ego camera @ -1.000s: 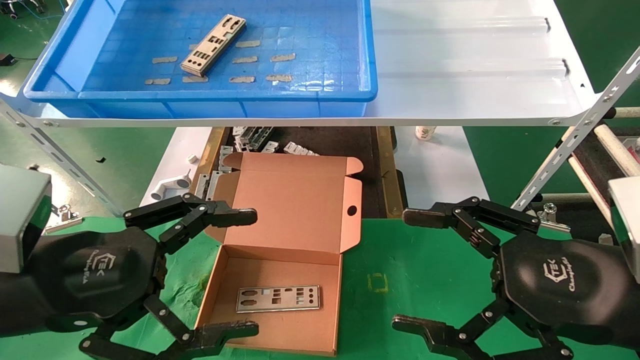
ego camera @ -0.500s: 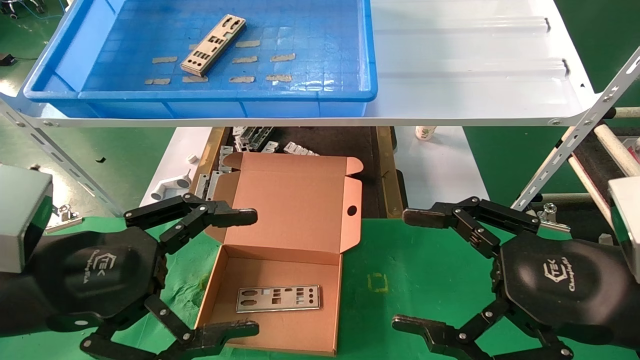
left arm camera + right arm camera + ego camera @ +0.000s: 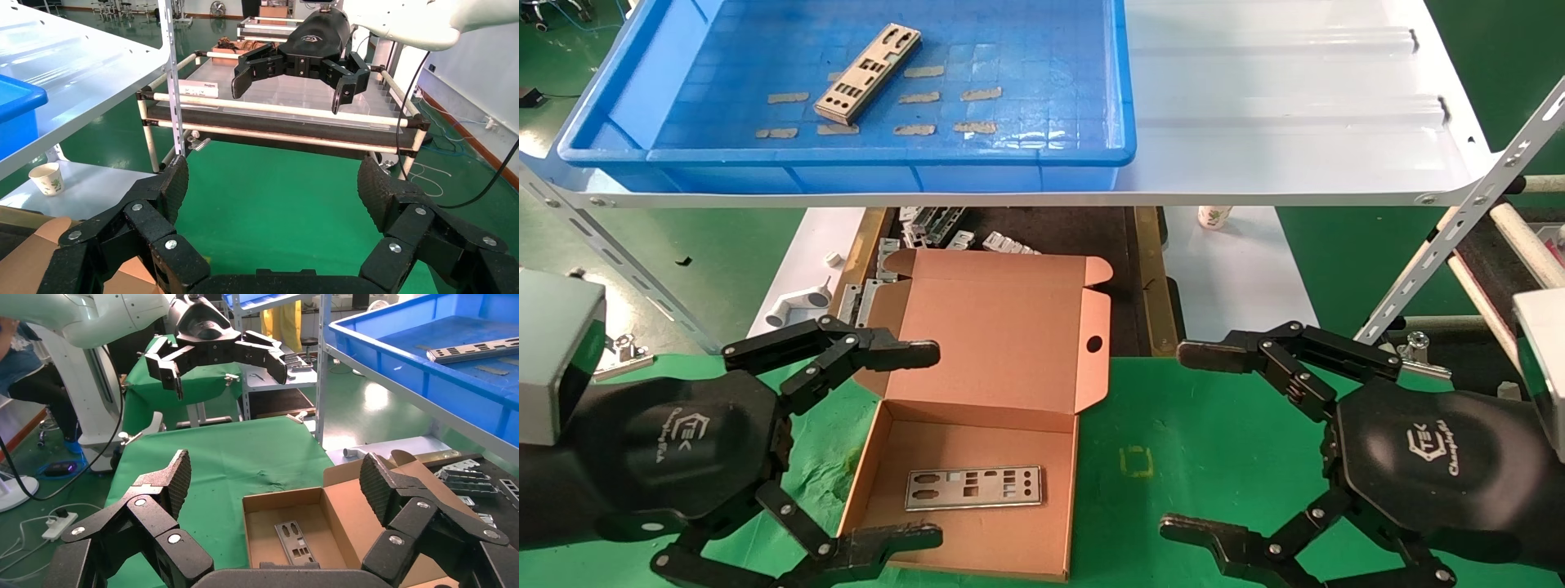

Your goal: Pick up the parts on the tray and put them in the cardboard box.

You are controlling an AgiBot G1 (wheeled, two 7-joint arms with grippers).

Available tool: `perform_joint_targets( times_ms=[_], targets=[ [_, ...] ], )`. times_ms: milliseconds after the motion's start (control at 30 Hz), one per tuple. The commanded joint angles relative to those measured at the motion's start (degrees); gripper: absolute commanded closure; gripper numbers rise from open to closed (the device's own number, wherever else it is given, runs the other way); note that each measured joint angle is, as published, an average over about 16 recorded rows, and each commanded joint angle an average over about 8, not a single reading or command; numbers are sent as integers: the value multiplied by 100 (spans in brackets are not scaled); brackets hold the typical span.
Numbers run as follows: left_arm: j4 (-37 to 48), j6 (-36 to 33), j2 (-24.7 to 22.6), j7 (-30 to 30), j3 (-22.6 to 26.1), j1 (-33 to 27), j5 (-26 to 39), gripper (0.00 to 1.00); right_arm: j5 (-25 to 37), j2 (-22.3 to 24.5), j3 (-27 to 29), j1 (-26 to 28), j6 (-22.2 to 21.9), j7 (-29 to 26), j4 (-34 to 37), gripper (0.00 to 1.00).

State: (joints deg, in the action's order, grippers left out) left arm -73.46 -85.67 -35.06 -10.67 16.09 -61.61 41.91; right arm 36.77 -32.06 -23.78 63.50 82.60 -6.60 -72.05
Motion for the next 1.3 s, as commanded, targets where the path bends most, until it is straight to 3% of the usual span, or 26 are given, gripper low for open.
perform_joint_targets(
  times_ms=[33,1300],
  targets=[
    [1,0,0,0,0,0,0,0,0,0,0,0,0,0,0,0],
    [1,0,0,0,1,-1,-1,0,1,0,0,0,0,0,0,0]
  ],
)
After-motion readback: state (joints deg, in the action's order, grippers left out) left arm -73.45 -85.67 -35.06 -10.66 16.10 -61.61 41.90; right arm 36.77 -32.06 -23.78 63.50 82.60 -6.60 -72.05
